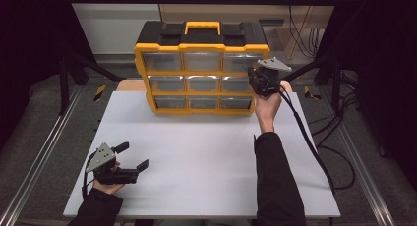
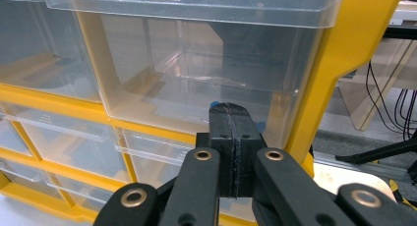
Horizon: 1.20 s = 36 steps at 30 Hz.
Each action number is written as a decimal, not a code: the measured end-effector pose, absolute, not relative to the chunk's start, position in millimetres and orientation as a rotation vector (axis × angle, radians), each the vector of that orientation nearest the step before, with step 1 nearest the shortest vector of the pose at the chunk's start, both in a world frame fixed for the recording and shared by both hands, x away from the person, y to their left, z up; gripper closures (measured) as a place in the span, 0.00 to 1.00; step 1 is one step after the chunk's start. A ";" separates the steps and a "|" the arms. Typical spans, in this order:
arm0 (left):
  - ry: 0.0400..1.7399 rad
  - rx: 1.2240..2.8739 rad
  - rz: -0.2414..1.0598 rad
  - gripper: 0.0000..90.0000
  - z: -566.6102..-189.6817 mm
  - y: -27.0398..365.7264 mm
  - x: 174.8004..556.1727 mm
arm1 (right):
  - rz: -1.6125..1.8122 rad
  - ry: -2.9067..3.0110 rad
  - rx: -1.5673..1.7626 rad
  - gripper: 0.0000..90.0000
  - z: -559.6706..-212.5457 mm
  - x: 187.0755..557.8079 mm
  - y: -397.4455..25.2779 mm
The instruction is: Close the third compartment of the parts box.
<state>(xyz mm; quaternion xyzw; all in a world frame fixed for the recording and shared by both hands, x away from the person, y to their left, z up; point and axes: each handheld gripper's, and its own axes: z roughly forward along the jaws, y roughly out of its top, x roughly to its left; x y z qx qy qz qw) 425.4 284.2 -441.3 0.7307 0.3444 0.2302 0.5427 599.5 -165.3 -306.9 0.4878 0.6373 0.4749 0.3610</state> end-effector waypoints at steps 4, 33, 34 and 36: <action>0.819 1.735 0.546 0.01 -441.0 284.7 425.3 | 1.224 1.648 1.253 1.00 -306.5 598.8 -165.4; 0.819 1.736 0.550 0.01 -440.4 283.6 424.5 | 1.483 1.772 0.999 0.36 -325.4 508.4 -169.5; 0.819 1.735 0.550 0.01 -440.4 283.6 424.5 | 1.485 1.772 0.994 0.33 -326.7 506.7 -170.0; 0.819 1.735 0.551 0.01 -440.4 283.5 424.5 | 1.484 1.766 0.983 0.28 -330.1 501.8 -171.4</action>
